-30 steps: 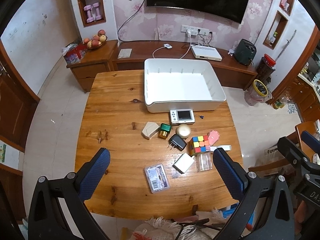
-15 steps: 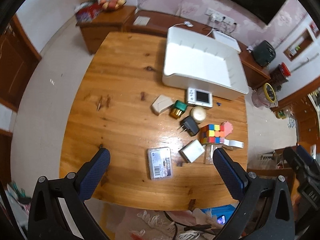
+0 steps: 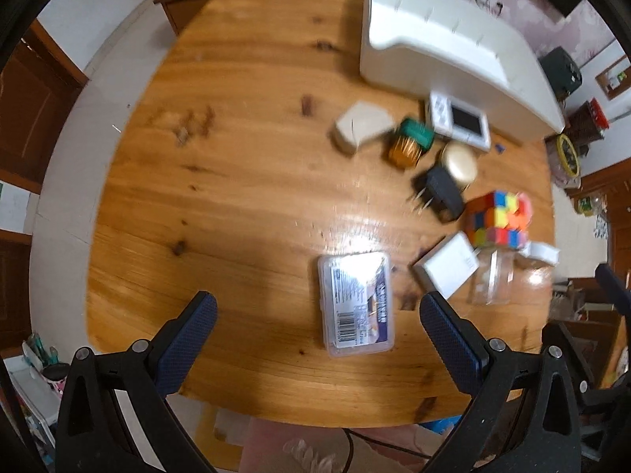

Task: Organize rigid objects
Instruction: 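Grasp the clear toothbrush box with the left tool while the right tool grasps the white charger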

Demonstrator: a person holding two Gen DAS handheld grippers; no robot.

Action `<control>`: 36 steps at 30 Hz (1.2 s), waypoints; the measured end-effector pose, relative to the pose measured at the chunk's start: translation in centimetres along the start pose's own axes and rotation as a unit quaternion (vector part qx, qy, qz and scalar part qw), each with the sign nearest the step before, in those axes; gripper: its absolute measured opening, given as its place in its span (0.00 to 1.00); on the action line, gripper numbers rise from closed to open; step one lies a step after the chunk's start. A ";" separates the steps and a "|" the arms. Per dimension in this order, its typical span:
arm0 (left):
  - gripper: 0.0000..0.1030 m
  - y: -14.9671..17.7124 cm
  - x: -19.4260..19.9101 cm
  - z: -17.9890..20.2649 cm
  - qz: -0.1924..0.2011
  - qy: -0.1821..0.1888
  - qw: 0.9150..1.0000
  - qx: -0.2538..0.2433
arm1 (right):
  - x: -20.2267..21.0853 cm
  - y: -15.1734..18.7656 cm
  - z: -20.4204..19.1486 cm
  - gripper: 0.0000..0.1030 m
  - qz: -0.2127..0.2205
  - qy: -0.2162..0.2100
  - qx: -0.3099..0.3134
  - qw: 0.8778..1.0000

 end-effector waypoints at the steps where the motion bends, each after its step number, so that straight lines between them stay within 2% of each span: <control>1: 0.99 0.2 -1.0 0.2 -0.006 0.001 1.000 -0.002 | -0.7 0.3 -0.4 0.92 -0.001 0.004 0.016 1.000; 4: 0.99 0.7 -3.3 0.7 -0.017 -0.004 1.000 -0.006 | -2.3 0.9 -1.7 0.91 0.001 0.008 0.060 0.998; 10: 0.98 1.0 -5.9 1.6 -0.004 -0.014 1.000 -0.012 | -4.3 2.2 -3.7 0.90 -0.005 -0.014 0.103 0.995; 16: 0.97 0.7 -6.8 0.8 0.017 0.022 0.999 0.023 | -5.9 2.6 -4.3 0.86 -0.009 -0.010 0.138 0.990; 19: 0.96 0.7 -7.7 0.3 0.013 0.019 0.999 0.027 | -6.3 2.6 -4.8 0.86 -0.002 -0.011 0.156 0.988; 22: 0.91 0.6 -7.6 0.0 0.022 0.016 0.999 0.021 | -6.8 2.5 -5.2 0.84 0.005 -0.003 0.178 0.984; 24: 0.82 0.4 -7.2 0.1 0.030 0.016 0.999 0.013 | -7.3 2.4 -5.7 0.84 0.007 0.003 0.194 0.981; 27: 0.76 0.1 -7.1 0.0 0.026 0.009 1.000 0.010 | -8.0 2.3 -6.3 0.82 0.010 0.013 0.213 0.977; 29: 0.74 0.0 -6.8 -0.4 0.024 0.012 1.000 0.009 | -8.5 2.2 -6.7 0.78 0.008 0.016 0.221 0.975; 36: 0.74 -0.4 -6.4 -1.2 0.018 0.024 1.000 0.004 | -10.2 1.0 -6.9 0.77 0.002 0.026 0.231 0.973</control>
Point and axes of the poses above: each gripper's, at about its wrist camera, not at the fingertips, and x roughly against the way its jaws point, z to its right, y to its underside, the point moved 9 cm from there along -x, roughly the way its jaws point, and after that the axes turned 12 degrees about -z, right-handed, at the moved point
